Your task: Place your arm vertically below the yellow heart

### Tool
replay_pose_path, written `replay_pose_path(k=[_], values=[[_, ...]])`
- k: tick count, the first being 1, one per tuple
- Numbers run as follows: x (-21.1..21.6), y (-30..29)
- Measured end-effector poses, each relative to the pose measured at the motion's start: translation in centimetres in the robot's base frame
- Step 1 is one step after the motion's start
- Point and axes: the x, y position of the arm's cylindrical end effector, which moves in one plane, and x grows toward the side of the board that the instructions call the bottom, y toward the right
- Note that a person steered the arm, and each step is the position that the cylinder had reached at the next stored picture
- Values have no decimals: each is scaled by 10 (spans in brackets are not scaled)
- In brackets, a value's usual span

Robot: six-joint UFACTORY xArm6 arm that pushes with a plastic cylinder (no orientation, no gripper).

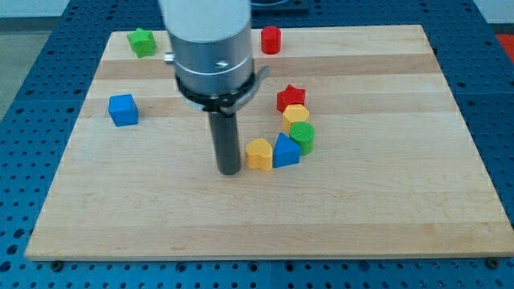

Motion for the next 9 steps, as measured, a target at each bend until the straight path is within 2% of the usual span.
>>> replay_pose_path(k=[1, 2, 4, 9], values=[[22, -9], [29, 7], [26, 48], [15, 48]])
